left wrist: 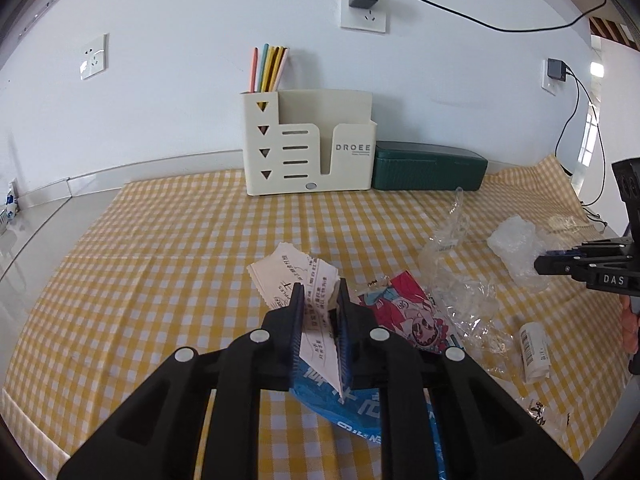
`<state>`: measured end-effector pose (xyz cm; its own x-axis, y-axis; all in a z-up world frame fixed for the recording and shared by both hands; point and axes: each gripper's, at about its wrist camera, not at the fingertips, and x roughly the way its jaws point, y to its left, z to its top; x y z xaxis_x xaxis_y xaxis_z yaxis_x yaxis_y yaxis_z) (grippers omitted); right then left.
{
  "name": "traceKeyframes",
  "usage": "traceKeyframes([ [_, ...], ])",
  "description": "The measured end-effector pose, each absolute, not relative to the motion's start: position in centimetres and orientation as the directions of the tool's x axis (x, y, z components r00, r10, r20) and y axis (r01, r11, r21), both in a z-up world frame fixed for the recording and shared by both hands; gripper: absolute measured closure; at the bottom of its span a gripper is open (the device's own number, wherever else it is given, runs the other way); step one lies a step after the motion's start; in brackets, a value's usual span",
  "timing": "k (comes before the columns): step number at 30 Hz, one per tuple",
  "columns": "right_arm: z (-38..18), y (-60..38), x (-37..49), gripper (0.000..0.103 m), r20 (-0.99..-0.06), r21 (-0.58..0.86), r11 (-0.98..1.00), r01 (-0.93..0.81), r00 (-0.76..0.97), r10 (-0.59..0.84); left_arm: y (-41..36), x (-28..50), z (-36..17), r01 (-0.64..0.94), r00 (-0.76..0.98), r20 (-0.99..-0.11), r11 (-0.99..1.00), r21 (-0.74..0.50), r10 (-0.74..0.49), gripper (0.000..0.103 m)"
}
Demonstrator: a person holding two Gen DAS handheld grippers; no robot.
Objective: Collect trash
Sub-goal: 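Grasp the clear plastic bag with the right tool while the left tool grasps the receipts, then carry the plastic bag and receipts over the wastebasket and open both tools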
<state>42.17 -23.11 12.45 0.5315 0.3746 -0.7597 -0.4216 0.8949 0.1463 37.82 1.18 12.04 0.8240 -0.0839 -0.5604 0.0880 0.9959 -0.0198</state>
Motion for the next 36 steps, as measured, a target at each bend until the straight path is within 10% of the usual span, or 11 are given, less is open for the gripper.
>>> traceKeyframes([
  [36, 18.1, -20.3, 22.2, 0.089, -0.67, 0.193, 0.804, -0.563, 0.523, 0.527, 0.1, 19.7, 15.6, 0.111, 0.855, -0.508, 0.994, -0.014, -0.102, 0.086],
])
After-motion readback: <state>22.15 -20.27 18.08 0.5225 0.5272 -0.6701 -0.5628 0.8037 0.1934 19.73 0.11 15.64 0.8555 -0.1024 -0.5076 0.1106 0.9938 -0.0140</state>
